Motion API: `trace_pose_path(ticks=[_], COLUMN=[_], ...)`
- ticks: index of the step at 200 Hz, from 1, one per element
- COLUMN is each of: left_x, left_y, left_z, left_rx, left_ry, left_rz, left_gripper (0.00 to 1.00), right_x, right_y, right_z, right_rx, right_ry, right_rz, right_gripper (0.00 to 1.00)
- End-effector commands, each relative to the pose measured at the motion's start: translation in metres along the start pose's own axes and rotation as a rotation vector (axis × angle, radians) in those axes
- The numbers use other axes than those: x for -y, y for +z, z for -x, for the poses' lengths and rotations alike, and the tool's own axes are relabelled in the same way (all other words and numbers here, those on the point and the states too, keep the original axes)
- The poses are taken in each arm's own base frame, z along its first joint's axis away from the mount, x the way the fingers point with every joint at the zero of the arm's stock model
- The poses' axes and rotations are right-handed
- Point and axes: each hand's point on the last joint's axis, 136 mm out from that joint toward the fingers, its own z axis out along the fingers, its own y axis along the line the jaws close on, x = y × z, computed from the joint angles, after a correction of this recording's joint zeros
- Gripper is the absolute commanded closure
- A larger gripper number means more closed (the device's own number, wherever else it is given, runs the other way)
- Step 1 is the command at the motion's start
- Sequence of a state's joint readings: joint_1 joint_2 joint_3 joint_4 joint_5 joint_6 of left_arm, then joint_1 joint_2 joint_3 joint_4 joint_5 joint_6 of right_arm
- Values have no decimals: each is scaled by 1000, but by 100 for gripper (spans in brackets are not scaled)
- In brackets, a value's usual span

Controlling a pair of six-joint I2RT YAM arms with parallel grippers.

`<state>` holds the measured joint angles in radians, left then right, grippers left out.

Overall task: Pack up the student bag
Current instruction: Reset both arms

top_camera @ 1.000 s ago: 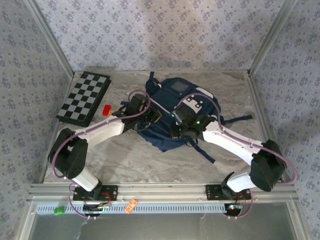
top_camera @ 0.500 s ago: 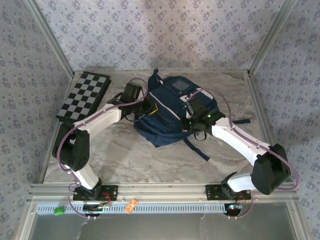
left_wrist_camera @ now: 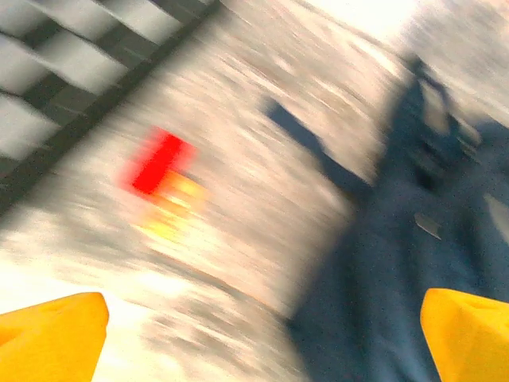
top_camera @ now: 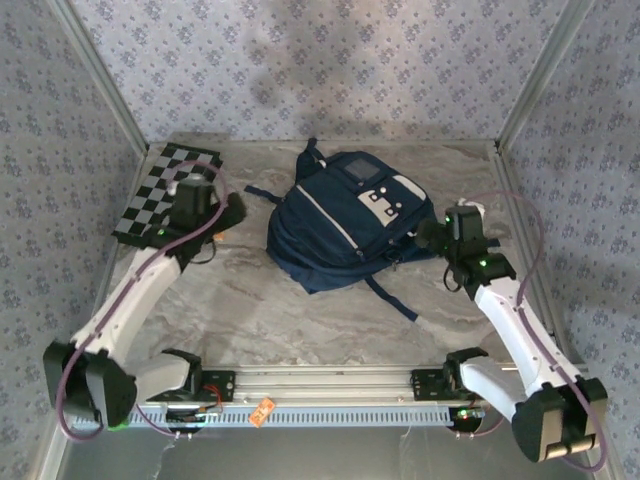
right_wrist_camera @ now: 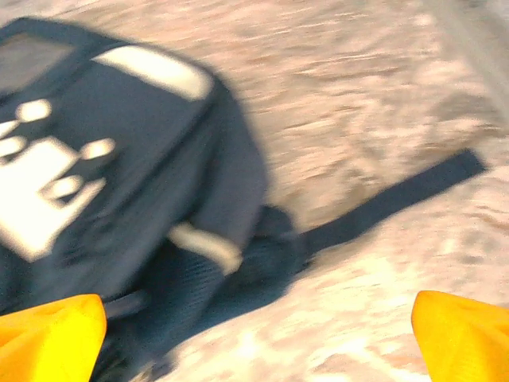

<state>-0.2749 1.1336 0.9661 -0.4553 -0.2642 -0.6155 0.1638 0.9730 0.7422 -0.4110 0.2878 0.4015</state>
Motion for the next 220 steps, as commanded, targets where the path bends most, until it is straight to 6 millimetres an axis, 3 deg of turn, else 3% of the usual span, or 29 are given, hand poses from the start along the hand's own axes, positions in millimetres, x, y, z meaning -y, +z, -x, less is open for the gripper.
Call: trace_pose_path(ticks=[1,16,35,50,67,88,109,128,150,220], left_x=[-93,-118,-119,-116,-106,-89,-85,-74,-91,-90], left_y=[9,16,27,38,55,75,91,109,124,124], left_z=[8,3,-4,-9,-12,-17,-21,-34,-30,-28], left_rx=[199,312,403,419,420,427,421,385,303,308], left_ry=[142,165,231,269,280,359,389,436,362,353], left_rz=[382,415,339,277,195,104,81,6,58,22], left_gripper=[0,0,0,0,0,0,0,0,0,0], right_x=[45,64,80,75,46,9,-14,-9,-1,-1], right_y=[29,56,82,99,111,111,119,119,125,125], right_z=[13,7,-1,-9,-5,5,-14,-18,-14,-15], right_rx=[150,176,181,175,169,278,263,318,279,278], right_ry=[29,35,22,7,-47,-194,-304,-314,-263,-277], right_rz=[-145,-139,-116,-39,100,214,281,196,205,171], right_gripper=[0,0,0,0,0,0,0,0,0,0])
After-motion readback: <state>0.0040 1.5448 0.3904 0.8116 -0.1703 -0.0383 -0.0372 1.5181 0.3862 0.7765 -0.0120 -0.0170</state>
